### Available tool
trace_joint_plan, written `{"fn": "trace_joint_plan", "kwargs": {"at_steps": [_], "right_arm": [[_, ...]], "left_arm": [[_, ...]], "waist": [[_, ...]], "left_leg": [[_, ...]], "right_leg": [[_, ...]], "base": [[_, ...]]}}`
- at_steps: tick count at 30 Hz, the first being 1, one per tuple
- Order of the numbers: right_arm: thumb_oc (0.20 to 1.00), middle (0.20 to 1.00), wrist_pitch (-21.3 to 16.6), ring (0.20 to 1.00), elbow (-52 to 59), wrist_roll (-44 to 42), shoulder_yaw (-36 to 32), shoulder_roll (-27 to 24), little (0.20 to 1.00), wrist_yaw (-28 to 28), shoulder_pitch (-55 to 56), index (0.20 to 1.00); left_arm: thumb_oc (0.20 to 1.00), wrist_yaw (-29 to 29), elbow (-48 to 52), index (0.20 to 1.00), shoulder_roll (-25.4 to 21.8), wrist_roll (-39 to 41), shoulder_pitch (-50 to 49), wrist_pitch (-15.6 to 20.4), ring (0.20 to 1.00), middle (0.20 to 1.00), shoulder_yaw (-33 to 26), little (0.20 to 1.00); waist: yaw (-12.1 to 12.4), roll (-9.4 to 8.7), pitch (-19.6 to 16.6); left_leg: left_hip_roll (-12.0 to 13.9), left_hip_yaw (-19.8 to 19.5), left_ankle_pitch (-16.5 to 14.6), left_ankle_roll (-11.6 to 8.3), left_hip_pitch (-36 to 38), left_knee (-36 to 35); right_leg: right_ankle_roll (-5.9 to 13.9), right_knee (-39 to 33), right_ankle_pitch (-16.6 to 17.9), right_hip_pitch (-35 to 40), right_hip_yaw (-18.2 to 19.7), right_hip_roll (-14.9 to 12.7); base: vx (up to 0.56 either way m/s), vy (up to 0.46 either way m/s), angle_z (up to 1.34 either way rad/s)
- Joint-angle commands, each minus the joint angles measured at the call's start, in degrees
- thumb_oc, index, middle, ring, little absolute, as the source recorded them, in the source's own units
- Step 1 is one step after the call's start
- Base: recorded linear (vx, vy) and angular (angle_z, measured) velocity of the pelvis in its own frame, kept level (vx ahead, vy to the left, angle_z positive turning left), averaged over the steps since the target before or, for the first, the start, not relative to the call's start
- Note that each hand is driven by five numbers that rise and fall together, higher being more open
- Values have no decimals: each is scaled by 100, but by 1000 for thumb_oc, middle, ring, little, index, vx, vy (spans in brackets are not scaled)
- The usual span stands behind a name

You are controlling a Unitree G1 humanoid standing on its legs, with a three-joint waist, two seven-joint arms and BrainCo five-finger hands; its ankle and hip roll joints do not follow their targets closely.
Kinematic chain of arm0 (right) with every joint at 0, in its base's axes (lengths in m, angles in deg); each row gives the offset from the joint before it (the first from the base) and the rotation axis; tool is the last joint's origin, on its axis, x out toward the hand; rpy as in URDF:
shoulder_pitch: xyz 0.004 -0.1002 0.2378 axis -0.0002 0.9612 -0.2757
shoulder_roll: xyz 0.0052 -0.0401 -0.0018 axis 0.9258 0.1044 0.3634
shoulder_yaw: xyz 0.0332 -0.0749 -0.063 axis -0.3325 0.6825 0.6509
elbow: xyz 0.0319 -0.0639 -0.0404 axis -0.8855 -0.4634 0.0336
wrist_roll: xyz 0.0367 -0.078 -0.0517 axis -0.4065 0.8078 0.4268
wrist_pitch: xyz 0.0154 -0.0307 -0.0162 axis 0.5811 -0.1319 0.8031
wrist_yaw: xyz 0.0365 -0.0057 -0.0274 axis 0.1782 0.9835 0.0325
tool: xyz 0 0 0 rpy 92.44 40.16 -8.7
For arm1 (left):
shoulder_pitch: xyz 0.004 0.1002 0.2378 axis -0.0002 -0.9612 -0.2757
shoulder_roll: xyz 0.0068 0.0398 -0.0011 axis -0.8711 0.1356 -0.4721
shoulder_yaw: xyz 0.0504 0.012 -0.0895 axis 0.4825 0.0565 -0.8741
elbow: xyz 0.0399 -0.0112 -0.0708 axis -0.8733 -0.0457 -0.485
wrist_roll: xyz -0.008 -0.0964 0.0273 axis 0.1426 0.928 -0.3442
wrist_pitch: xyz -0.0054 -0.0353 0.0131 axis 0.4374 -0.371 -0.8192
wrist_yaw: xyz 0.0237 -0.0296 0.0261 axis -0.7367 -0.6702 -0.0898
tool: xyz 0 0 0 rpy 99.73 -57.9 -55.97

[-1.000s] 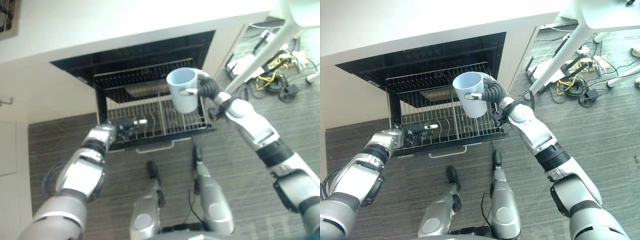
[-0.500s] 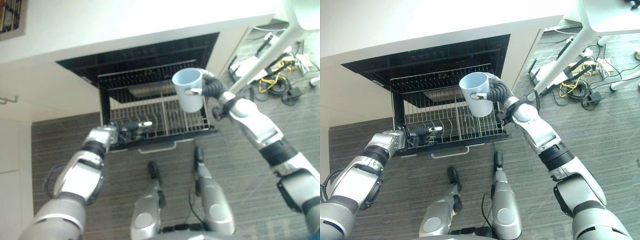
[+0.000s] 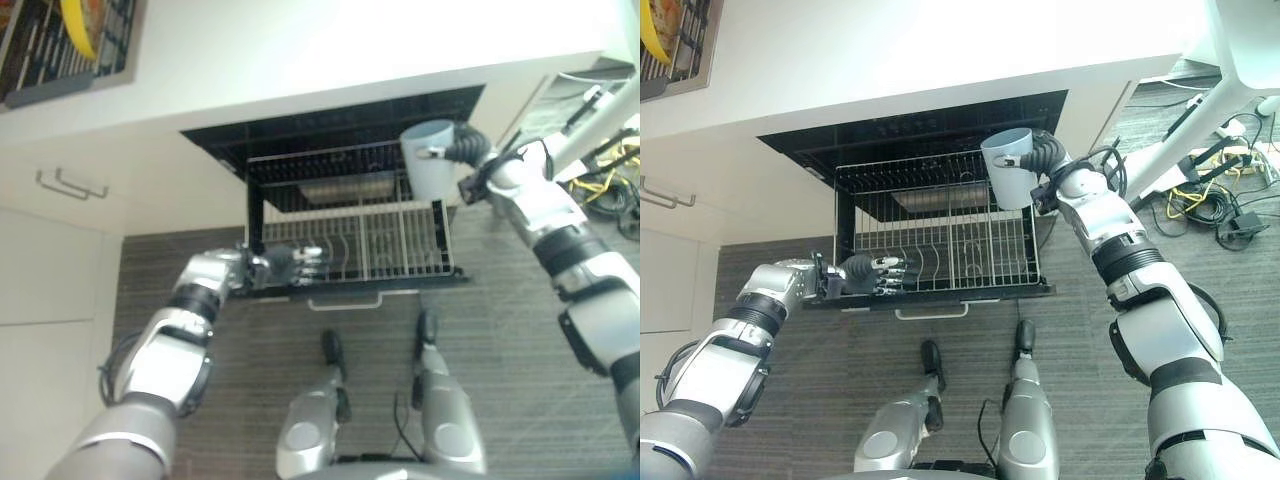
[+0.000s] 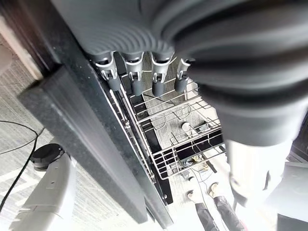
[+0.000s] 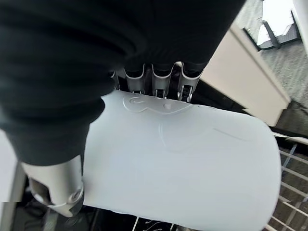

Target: Place the dishes in the dishwasher.

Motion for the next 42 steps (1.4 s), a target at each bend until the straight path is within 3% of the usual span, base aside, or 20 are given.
{"fn": "trace_joint_plan", "kwargs": {"at_steps": [1,15,25,27,28,29,42], "right_arm": [[200,200,-134,200,-203,-302,-72,89,200,87,-880,200],[200,200,44,200,-1434,-22,-57,359,200,-327,-948,200],[200,200,158,200,-2090,44,-101,475,200,-330,-1012,200],[492,492,180,492,-2139,11,-114,473,492,-319,-1045,492],[576,576,164,576,-2165,0,-115,490,576,-298,-1048,576],[1000,1000,162,1000,-2179,-6,-125,504,1000,-254,-1064,1000],[1000,1000,74,1000,-2169,-258,-196,530,1000,-96,-1115,1000]], "left_arm": [[1000,-915,-479,1000,508,243,-1008,-1106,1000,1000,1281,1000],[1000,-977,-522,1000,630,326,-915,-991,1000,1000,1350,1000],[1000,-1080,-574,1000,667,311,-747,-969,1000,1000,1409,1000],[1000,-1118,-550,1000,655,299,-713,-960,1000,1000,1394,1000],[1000,-1110,-537,1000,658,326,-704,-957,1000,1000,1409,1000],[1000,-1127,-513,1000,652,334,-701,-944,1000,1000,1412,1000],[1000,-1036,-295,1000,578,497,-577,-1070,1000,1000,1455,1000]], "waist": [[200,-207,44],[319,-29,137],[366,78,245],[368,98,281],[370,106,286],[373,116,289],[375,123,298]], "left_leg": [[-106,-268,-476,-70,-265,47],[-146,-337,-420,-49,-364,57],[-190,-401,-388,-24,-464,67],[-197,-405,-377,-20,-483,71],[-200,-406,-376,-18,-491,75],[-206,-407,-373,-15,-505,76],[-214,-368,-359,-13,-511,48]], "right_leg": [[519,450,-971,30,-268,-548],[506,547,-982,-98,-311,-603],[507,577,-968,-193,-291,-616],[516,594,-956,-223,-284,-630],[517,604,-956,-238,-279,-631],[519,611,-952,-258,-270,-632],[568,602,-892,-288,-291,-651]], "base": [[0,0,0],[1,2,1],[3,-1,1],[0,0,0],[0,0,0],[0,0,0],[-21,-5,0]]}}
